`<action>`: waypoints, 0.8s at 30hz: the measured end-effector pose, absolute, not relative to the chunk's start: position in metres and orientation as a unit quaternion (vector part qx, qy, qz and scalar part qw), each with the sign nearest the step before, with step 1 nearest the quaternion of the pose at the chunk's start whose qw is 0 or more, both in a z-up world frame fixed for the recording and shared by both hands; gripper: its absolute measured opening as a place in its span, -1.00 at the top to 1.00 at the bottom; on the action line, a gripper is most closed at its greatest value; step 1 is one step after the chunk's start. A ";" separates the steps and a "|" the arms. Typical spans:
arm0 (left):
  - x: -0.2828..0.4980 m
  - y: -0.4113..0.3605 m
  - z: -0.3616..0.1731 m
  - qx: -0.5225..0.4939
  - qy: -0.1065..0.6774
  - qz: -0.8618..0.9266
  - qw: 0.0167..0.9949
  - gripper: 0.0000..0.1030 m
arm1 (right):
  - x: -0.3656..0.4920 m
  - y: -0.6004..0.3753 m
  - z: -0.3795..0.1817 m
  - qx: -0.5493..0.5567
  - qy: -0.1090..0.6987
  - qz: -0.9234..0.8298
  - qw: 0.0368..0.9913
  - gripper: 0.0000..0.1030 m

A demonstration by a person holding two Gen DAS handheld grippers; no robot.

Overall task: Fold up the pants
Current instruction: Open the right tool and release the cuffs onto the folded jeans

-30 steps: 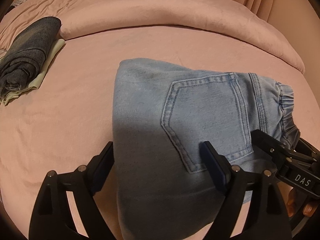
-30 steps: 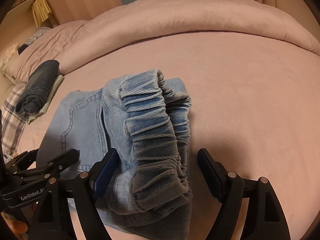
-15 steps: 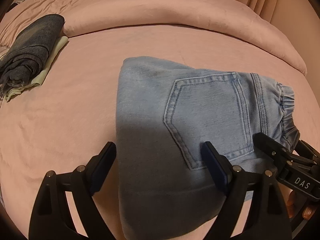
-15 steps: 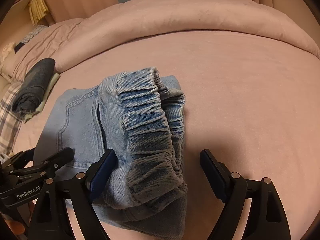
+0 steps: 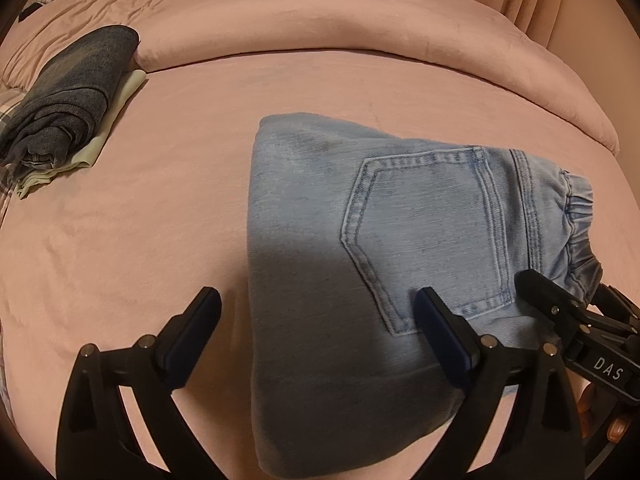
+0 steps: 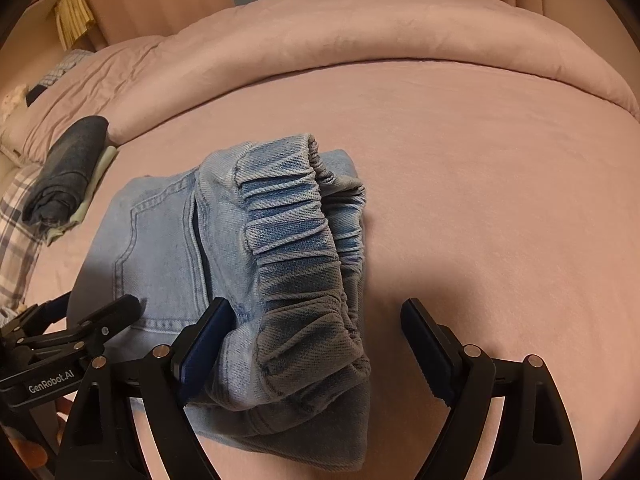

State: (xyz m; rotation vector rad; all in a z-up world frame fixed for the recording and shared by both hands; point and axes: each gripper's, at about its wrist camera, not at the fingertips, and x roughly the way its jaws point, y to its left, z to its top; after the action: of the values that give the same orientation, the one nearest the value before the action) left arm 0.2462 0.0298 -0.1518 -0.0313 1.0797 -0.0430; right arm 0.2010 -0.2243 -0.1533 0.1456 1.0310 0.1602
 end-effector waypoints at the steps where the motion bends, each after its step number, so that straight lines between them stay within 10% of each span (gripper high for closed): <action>1: 0.246 0.030 -0.152 -0.016 0.514 -0.021 0.857 -0.90 | 0.201 -0.224 -0.153 0.069 0.492 0.076 0.864 -0.67; 24: 0.243 0.027 -0.149 -0.017 0.515 -0.022 0.857 -0.90 | 0.196 -0.227 -0.151 0.063 0.491 0.067 0.866 -0.77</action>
State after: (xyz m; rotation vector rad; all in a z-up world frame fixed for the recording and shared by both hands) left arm 0.2426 0.0273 -0.1490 -0.0365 1.0824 -0.0467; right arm 0.1964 -0.2267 -0.1509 0.1316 1.0293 0.1407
